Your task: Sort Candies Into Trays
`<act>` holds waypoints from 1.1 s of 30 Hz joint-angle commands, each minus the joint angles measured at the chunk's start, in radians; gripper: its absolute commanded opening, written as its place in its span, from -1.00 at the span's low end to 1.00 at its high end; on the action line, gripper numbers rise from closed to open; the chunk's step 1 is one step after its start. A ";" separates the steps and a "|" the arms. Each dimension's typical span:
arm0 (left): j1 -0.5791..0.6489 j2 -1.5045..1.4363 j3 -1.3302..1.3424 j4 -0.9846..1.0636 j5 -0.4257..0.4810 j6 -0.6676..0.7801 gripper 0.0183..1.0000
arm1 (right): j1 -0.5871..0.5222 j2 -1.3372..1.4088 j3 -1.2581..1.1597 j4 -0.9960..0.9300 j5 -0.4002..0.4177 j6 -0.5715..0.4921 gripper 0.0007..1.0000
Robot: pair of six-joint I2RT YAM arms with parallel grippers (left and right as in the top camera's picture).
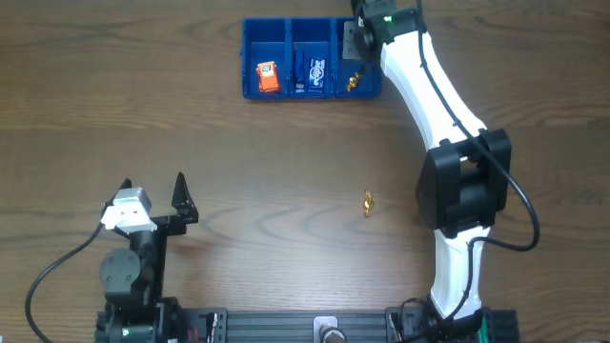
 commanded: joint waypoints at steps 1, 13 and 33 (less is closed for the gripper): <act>0.006 -0.006 -0.014 -0.044 -0.008 0.014 1.00 | 0.000 0.019 0.022 0.005 -0.008 -0.012 -0.24; 0.006 -0.006 -0.014 -0.044 -0.008 0.014 1.00 | 0.040 -0.161 -0.132 -0.049 -0.069 -0.029 0.06; 0.006 -0.006 -0.014 -0.044 -0.008 0.014 1.00 | 0.173 -0.574 -1.095 0.078 -0.111 0.232 0.07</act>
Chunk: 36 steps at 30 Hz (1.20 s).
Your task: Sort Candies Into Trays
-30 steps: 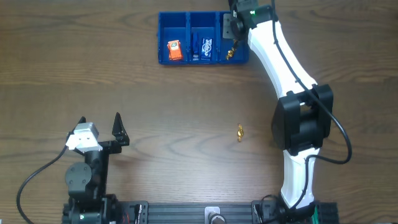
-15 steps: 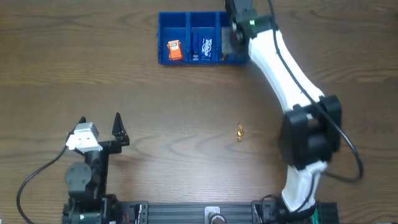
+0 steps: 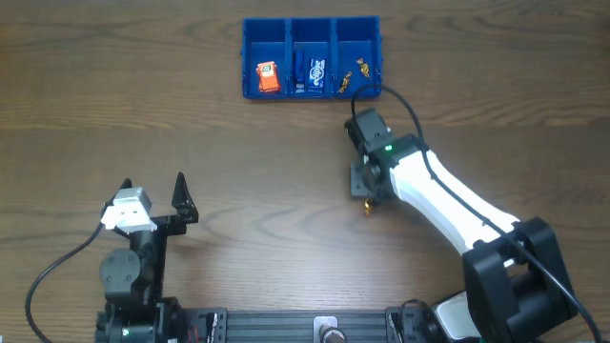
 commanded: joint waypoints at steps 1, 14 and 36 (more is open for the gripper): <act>0.006 -0.006 -0.014 -0.044 -0.008 0.014 1.00 | 0.016 0.000 -0.047 0.027 0.002 0.063 0.07; 0.006 -0.006 -0.014 -0.044 -0.008 0.014 1.00 | 0.048 0.071 -0.076 0.047 0.002 0.090 0.06; 0.006 -0.006 -0.014 -0.044 -0.008 0.014 1.00 | 0.037 0.047 -0.043 0.065 0.002 0.089 -0.64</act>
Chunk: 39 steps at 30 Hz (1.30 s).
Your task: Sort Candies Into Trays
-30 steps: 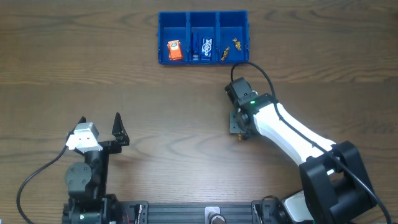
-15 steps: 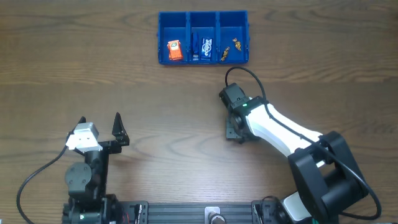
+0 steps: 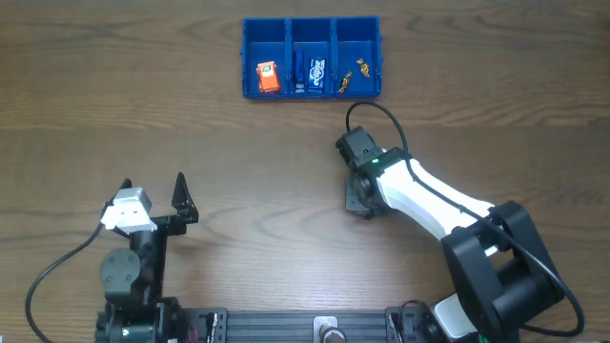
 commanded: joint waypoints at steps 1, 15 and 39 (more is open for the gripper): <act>0.006 -0.006 -0.014 -0.044 -0.009 0.014 1.00 | -0.014 -0.039 0.050 0.000 0.018 -0.011 -0.64; 0.006 -0.006 -0.014 -0.044 -0.008 0.014 1.00 | -0.202 0.342 1.084 -0.175 0.164 -0.266 -0.58; 0.006 -0.006 -0.014 -0.044 -0.008 0.014 0.99 | -0.209 0.552 1.218 -0.128 0.145 -0.285 0.46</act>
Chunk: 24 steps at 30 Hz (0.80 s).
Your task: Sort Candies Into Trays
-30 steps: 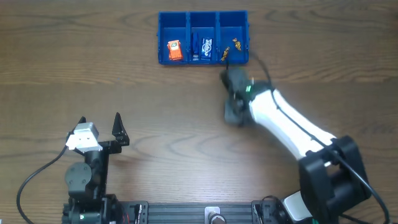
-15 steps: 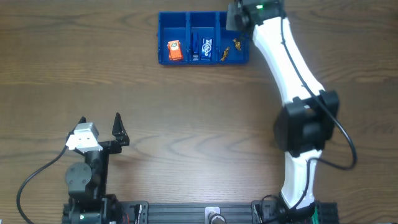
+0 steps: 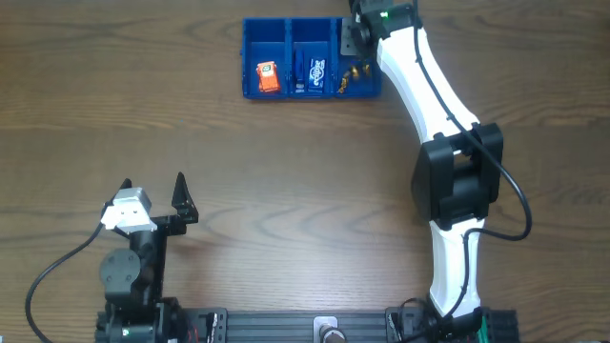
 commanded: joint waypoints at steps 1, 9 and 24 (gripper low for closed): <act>0.006 -0.006 -0.015 -0.044 -0.009 0.014 1.00 | 0.004 -0.029 0.021 -0.002 0.005 -0.036 0.51; 0.006 -0.006 -0.015 -0.044 -0.009 0.014 1.00 | -0.061 -0.425 -0.321 0.137 0.046 -0.158 1.00; 0.006 -0.006 -0.015 -0.044 -0.009 0.014 1.00 | -0.262 -1.649 -1.506 0.586 -0.106 -0.192 1.00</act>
